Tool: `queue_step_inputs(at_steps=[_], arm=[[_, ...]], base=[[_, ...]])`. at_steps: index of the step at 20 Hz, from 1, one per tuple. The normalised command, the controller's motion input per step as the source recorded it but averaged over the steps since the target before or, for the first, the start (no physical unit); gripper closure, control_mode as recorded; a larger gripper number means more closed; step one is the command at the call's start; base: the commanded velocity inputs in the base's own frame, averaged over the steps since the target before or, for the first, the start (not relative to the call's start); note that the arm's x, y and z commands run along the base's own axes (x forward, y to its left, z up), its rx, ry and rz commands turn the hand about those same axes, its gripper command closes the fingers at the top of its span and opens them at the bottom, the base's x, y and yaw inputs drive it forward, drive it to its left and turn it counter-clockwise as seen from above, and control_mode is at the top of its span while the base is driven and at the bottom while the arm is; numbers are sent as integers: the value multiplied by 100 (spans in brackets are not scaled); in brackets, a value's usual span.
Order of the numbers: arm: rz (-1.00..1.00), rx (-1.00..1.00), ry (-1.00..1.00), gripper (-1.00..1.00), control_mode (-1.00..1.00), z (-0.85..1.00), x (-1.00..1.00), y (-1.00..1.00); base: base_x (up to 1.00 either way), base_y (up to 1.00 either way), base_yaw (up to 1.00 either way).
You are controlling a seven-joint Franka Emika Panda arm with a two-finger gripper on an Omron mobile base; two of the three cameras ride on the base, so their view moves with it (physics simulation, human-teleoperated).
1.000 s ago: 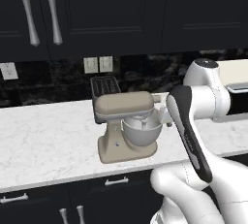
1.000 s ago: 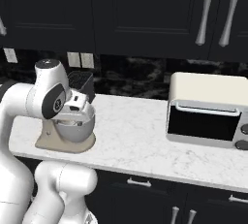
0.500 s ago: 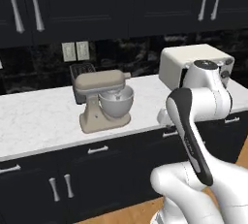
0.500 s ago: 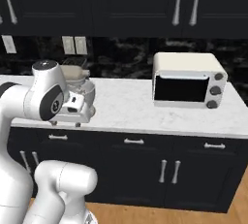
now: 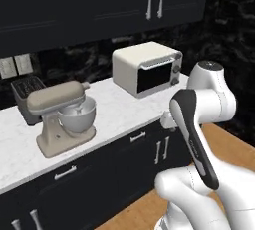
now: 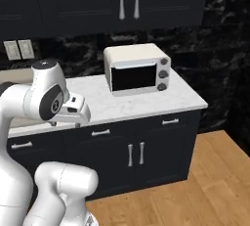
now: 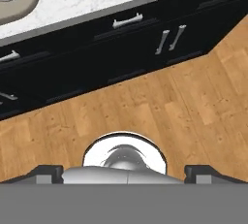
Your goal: Navigate to the fridge.
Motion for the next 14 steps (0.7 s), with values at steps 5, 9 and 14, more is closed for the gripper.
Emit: queue_step_inputs(at_steps=[5,9,14], arm=[[0,0,0,-100,100,0,0,0],[0,0,0,-100,100,0,0,0],[0,0,0,-100,100,0,0,0]], base=[[-59,38,-30],[-74,68,16],[-74,98,38]])
